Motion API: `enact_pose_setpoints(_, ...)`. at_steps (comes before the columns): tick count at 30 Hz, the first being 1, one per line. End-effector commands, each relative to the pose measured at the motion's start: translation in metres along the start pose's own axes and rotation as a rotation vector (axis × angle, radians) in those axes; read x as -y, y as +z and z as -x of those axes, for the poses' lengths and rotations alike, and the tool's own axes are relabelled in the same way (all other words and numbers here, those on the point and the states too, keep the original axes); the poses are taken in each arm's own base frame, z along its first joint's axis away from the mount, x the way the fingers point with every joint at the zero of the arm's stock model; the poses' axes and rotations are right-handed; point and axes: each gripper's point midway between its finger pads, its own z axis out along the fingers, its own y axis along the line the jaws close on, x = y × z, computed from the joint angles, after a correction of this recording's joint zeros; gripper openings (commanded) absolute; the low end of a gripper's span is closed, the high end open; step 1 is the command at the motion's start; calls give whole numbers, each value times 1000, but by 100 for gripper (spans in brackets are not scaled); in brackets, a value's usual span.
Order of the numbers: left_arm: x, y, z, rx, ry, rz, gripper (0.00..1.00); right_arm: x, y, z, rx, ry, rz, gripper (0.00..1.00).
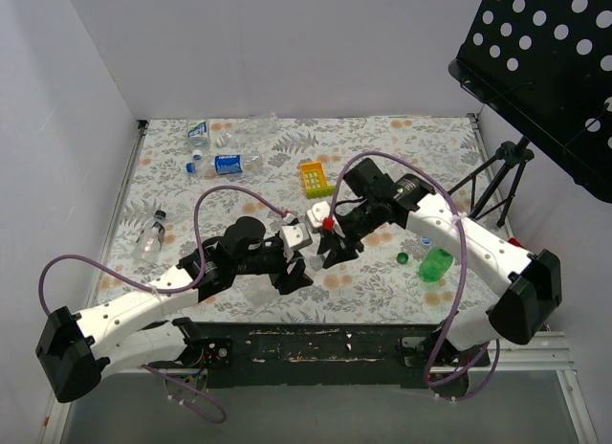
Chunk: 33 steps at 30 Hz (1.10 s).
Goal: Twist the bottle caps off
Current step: Unscrew the bottle cap from the plastic bottle.
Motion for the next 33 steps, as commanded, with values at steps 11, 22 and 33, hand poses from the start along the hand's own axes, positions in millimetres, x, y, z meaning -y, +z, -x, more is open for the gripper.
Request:
enact_pose_setpoints(11, 6, -4, 15, 75, 1, -26, 0, -2, -6, 0, -21, -281, -103, 11)
enact_pose_setpoints(22, -2, 0, 8, 47, -38, 23, 0, -1, -21, 15, 103, -48, -135, 62)
enact_pose_setpoints(33, -10, 0, 8, 38, -34, 62, 0, 0, -54, 22, 154, 110, -206, 80)
